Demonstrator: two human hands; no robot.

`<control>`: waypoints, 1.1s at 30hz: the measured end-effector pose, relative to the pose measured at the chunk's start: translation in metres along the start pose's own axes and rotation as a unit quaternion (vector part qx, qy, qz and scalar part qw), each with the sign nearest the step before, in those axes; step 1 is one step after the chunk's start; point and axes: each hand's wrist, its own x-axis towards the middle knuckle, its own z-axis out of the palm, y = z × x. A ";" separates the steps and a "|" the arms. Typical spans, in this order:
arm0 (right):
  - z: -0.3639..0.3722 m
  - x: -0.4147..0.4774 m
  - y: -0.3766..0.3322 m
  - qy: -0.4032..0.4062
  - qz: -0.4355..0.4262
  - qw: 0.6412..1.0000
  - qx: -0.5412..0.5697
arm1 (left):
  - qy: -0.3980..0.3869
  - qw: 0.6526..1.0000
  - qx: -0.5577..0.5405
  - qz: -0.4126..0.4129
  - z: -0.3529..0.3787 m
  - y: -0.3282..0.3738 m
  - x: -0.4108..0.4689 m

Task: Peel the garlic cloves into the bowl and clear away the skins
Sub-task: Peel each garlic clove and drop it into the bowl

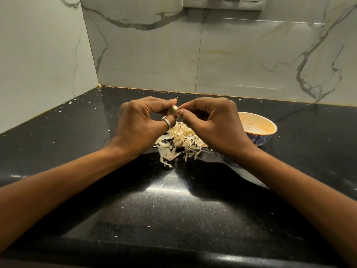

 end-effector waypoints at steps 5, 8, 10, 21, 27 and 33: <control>0.000 0.001 0.002 0.002 -0.012 1.000 -0.022 | 0.000 0.999 0.039 0.035 0.001 0.002 -0.001; 0.001 0.000 0.003 -0.003 -0.019 0.999 -0.028 | -0.001 0.996 0.066 0.058 0.001 0.003 -0.002; 0.000 0.000 0.004 -0.010 -0.024 0.999 -0.029 | -0.003 0.995 0.077 0.064 0.000 0.003 -0.002; -0.001 0.001 0.006 -0.030 -0.011 0.999 -0.022 | -0.017 0.993 0.089 0.076 -0.001 0.003 -0.003; 0.001 0.002 0.006 -0.026 -0.015 0.999 -0.021 | -0.026 0.992 0.091 0.081 -0.001 0.004 -0.003; 0.003 0.002 0.004 -0.011 -0.033 0.998 -0.043 | -0.029 0.992 0.094 0.080 0.000 0.006 -0.003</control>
